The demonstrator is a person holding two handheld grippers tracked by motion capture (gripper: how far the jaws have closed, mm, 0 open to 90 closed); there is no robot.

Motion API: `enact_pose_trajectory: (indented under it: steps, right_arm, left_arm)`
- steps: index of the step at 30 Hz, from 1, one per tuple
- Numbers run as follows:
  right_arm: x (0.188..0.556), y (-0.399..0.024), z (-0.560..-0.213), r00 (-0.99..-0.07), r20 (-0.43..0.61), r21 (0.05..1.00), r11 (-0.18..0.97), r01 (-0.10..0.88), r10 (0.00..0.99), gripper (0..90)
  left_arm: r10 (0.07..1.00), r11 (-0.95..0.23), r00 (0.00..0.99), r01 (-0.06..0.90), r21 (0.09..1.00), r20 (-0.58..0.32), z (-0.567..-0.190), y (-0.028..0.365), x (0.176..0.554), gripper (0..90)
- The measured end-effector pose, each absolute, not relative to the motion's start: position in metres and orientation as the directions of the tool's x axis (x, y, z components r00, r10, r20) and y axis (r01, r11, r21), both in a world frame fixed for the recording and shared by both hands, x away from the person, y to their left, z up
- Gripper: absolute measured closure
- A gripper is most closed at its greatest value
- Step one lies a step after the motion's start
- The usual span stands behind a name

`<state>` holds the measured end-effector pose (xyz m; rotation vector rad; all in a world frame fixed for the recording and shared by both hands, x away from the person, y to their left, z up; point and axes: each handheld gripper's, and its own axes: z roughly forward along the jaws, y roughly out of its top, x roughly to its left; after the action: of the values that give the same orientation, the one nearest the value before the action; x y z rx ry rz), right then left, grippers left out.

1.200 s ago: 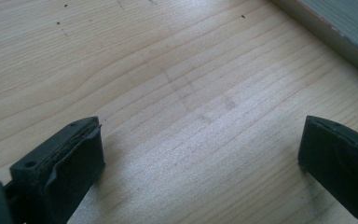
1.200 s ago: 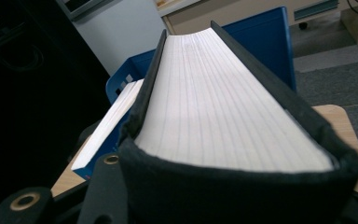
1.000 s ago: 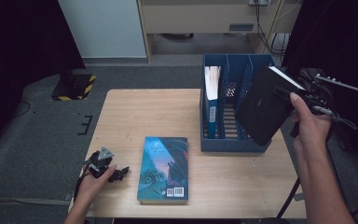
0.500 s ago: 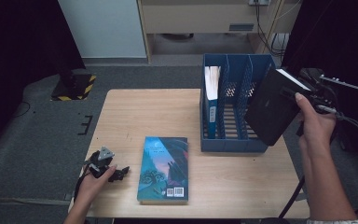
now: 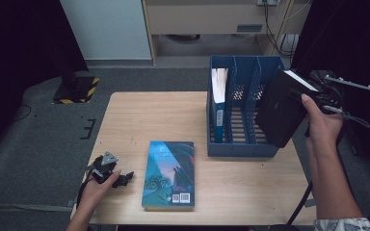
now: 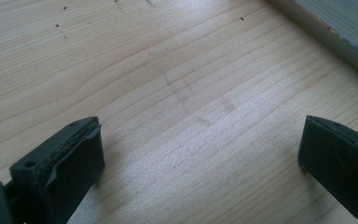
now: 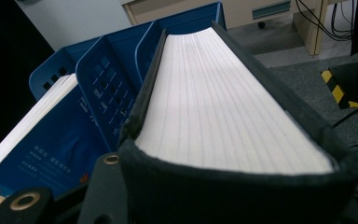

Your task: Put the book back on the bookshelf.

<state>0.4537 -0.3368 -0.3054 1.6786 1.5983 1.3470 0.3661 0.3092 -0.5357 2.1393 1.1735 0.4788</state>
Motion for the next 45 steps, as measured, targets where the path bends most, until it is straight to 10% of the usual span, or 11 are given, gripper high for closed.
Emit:
enact_pose_trajectory:
  steps: [45]
  right_arm:
    - [0.512,-0.302,-0.332,-0.097,0.225,0.847,-0.145,0.512,0.97,53.4]
  left_arm:
    - [0.846,-0.385,0.532,0.61,0.693,0.002,-0.536,0.308,0.366,0.0]
